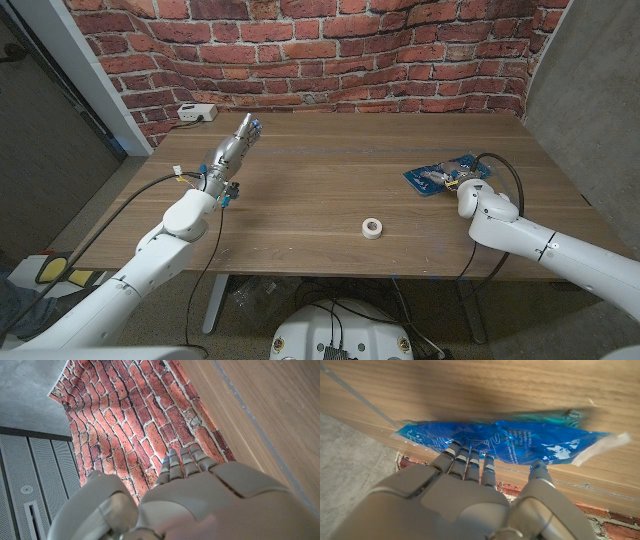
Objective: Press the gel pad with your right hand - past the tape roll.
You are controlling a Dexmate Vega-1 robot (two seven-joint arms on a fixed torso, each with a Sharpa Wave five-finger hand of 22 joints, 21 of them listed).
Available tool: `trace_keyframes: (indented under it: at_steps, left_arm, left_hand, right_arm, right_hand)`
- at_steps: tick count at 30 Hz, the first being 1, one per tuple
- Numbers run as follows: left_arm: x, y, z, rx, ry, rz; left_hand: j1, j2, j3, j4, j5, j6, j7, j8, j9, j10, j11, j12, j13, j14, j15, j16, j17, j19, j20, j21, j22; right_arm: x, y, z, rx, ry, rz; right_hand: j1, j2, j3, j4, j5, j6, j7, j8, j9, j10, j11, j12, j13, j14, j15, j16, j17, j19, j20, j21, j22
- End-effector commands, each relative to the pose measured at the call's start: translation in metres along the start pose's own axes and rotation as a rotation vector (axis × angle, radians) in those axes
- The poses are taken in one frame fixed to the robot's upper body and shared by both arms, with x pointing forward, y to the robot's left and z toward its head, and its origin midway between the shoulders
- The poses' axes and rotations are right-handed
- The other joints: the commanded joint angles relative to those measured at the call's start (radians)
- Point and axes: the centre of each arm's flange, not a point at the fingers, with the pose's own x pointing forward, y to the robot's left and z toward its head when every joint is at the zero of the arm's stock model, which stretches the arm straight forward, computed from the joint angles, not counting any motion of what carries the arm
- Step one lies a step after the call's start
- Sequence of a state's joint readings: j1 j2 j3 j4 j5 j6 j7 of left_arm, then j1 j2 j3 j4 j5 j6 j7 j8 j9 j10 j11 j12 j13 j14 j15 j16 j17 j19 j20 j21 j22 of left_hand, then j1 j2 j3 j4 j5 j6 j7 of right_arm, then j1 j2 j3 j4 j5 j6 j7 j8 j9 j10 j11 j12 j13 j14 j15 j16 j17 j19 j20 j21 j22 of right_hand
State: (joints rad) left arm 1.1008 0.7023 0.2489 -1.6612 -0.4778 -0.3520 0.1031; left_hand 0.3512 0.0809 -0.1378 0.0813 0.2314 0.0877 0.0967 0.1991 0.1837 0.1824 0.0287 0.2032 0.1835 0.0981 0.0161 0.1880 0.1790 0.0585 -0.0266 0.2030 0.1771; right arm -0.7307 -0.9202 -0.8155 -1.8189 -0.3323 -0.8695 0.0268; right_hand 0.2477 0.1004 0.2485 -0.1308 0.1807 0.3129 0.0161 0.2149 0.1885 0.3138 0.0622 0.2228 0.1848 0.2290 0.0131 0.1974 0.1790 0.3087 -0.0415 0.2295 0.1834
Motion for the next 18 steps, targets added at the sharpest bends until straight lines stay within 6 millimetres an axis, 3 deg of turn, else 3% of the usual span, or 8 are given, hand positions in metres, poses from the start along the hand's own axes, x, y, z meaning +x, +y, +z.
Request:
trace_keyframes:
  at_steps: [1, 18]
  left_arm:
    - [0.0001, -0.0006, 0.0016, 0.006, 0.003, 0.001]
    - [0.0006, -0.0020, 0.0028, 0.008, 0.005, 0.001]
  left_hand:
    - [0.005, 0.000, -0.005, 0.001, -0.005, 0.005, -0.004, -0.001, 0.002, 0.006, -0.003, 0.000, 0.003, 0.004, -0.002, 0.000, 0.002, 0.000, 0.005, -0.001, 0.002]
    - [0.007, 0.002, -0.008, 0.001, -0.006, 0.006, -0.003, -0.001, 0.002, 0.007, -0.004, 0.000, 0.004, 0.004, -0.002, -0.001, 0.002, -0.004, 0.009, -0.003, 0.002]
  right_arm:
    - [0.0029, 0.0035, -0.0022, 0.007, -0.003, 0.018]
    - [0.0037, -0.0009, -0.0044, 0.008, 0.003, 0.004]
  right_hand:
    - [0.000, -0.003, 0.001, 0.004, -0.003, 0.011, -0.002, 0.005, 0.005, 0.014, 0.002, 0.010, 0.000, 0.011, 0.001, 0.003, 0.002, 0.014, -0.016, 0.008, 0.004]
    - [0.001, -0.003, 0.002, 0.004, -0.003, 0.018, -0.003, 0.004, 0.005, 0.021, 0.000, 0.010, 0.000, 0.022, 0.006, 0.002, 0.002, 0.023, -0.013, 0.008, 0.004]
